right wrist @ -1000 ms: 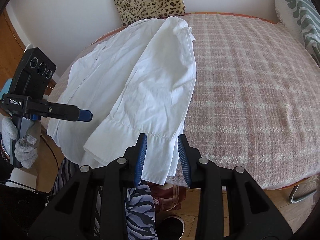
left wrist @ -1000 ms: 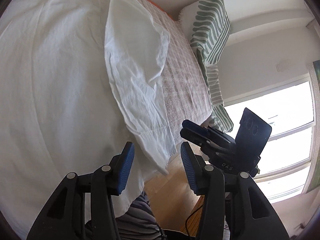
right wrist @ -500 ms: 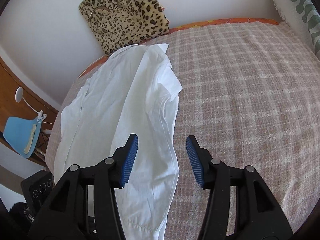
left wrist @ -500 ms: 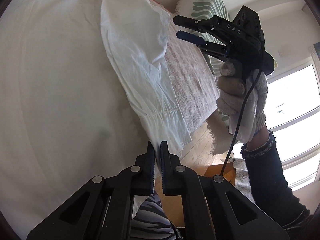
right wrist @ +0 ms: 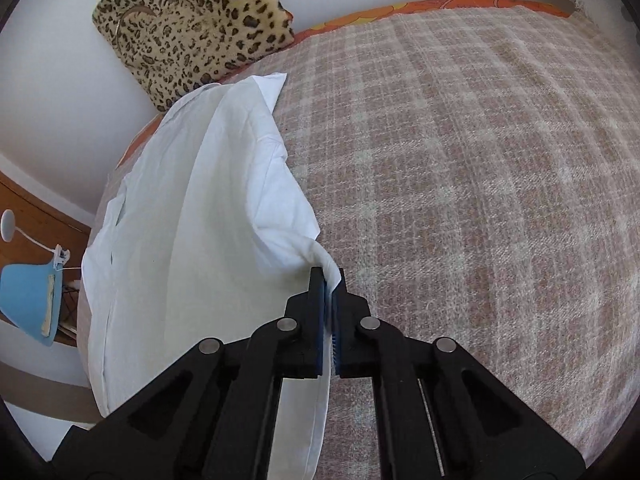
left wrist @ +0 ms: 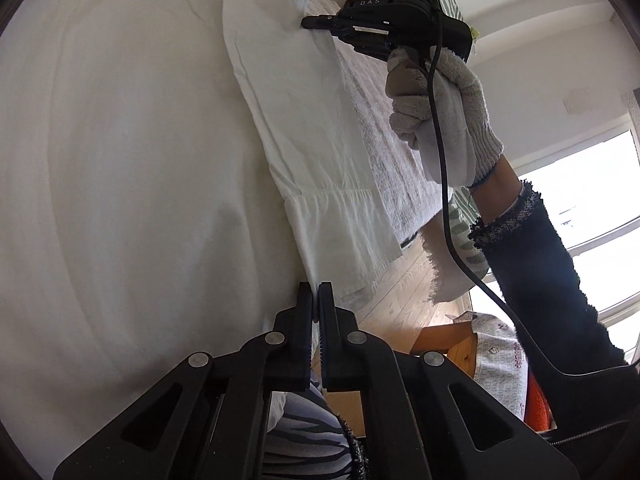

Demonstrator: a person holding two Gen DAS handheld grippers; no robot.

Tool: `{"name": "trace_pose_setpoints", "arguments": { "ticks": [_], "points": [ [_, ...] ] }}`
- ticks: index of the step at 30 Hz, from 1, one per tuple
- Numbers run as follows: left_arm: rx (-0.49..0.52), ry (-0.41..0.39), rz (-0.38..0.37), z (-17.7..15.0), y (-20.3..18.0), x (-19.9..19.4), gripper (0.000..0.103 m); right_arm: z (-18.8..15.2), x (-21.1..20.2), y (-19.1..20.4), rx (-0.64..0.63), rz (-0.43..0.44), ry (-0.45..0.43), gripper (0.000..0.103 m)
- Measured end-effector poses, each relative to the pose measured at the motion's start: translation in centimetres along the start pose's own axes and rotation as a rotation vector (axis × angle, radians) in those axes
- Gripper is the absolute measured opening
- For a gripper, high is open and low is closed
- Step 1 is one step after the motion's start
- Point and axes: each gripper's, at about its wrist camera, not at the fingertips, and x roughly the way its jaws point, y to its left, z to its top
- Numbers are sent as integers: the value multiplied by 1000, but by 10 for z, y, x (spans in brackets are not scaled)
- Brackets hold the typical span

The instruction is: Fold small clothes

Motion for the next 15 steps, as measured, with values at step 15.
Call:
{"name": "trace_pose_setpoints", "arguments": {
  "ticks": [15],
  "points": [
    [-87,-45,-104,7,6,-3,16,-120,-114,58,-205,-75,-95,35]
  ]
}}
